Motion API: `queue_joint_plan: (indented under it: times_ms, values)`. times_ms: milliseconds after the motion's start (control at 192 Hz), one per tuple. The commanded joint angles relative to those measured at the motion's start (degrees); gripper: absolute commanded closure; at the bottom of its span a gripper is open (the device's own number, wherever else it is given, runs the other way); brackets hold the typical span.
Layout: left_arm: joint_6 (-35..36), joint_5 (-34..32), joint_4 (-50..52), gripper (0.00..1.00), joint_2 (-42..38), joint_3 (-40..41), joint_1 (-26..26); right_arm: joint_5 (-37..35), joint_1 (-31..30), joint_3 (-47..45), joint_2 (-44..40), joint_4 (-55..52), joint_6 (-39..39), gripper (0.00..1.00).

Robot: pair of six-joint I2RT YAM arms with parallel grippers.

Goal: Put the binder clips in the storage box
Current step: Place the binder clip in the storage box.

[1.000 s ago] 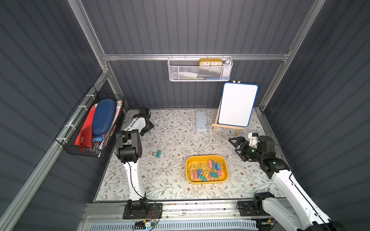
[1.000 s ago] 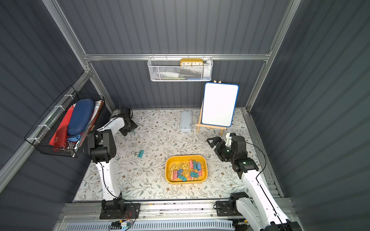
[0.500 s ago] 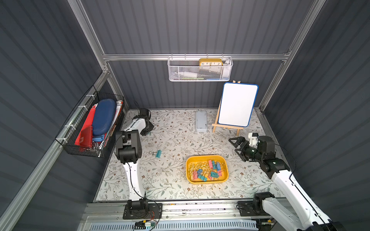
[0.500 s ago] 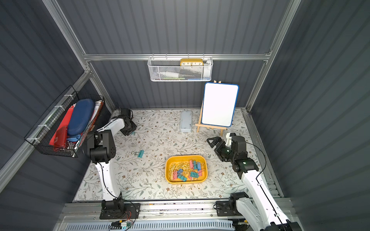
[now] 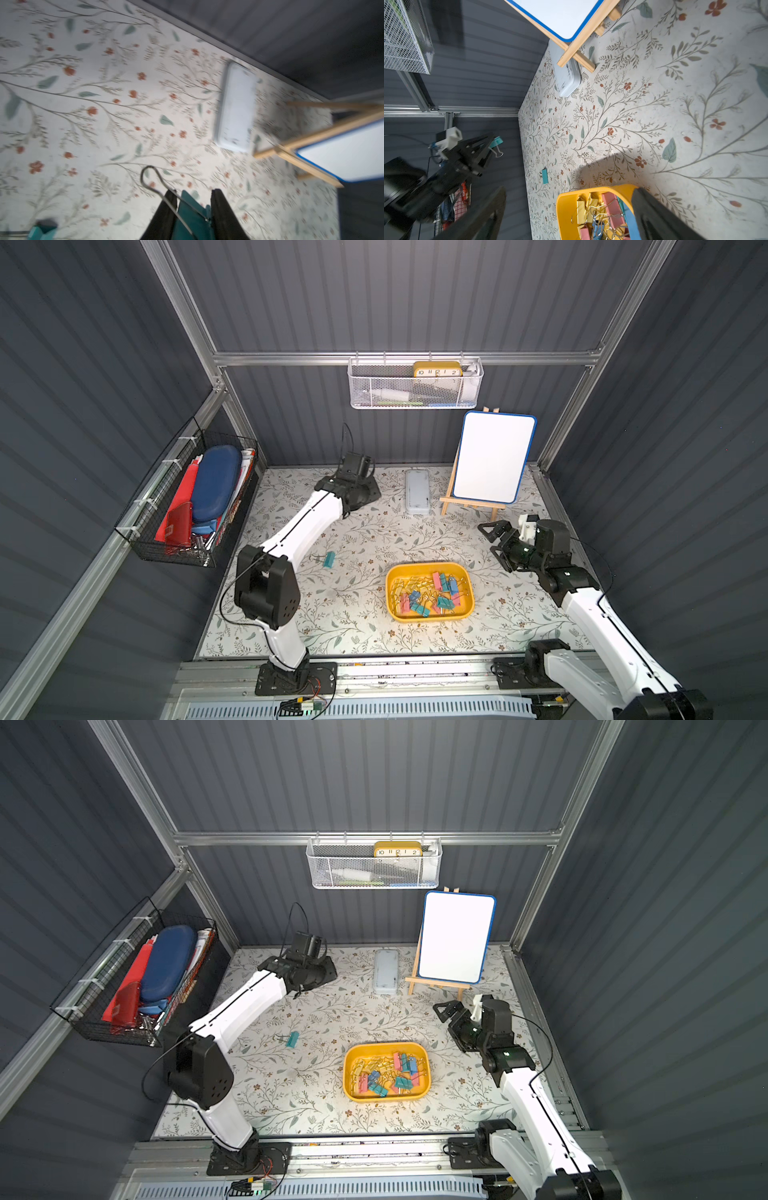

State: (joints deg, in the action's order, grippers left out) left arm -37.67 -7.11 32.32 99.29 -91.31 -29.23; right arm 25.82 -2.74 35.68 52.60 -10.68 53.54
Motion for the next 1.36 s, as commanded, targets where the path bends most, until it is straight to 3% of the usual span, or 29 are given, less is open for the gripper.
queue_joint_plan:
  times_ms: [0,308,532,699,808,944,1100,1220,1350]
  values:
    - [-3.17,1.66,2.36,0.69,-4.13,0.97,-6.86,0.54,1.26,-0.59,0.35,0.75,0.13,0.01]
    - [-8.86,2.8,6.79,0.69,-2.23,2.95,-27.41,0.99,1.86,-0.63,0.84,1.19,0.51,0.01]
    - [-9.13,5.54,2.82,0.67,0.91,9.67,-33.46,1.64,1.8,-1.07,1.73,2.41,1.22,0.01]
    - [-9.99,4.54,1.08,0.61,4.69,15.14,-33.7,2.03,1.83,-0.88,1.6,1.94,0.64,0.01]
    - [-12.56,2.4,1.65,0.58,7.46,14.8,-33.7,2.01,1.83,-0.92,1.02,1.42,0.51,0.01]
    - [-12.69,2.66,1.17,0.45,7.8,13.73,-33.7,2.21,1.8,-0.83,0.24,0.77,0.35,0.01]
    - [-12.69,-1.42,3.91,0.35,6.32,10.89,-32.6,1.95,1.8,-0.84,-1.07,0.31,0.26,0.01]
    - [-13.08,-4.12,5.62,0.32,2.76,7.73,-28.08,2.19,1.8,-0.68,-1.62,0.31,0.54,0.01]
    - [-13.63,-6.32,6.24,0.31,-3.68,9.74,-19.18,2.56,1.8,-0.34,-1.95,-0.19,0.26,0.01]
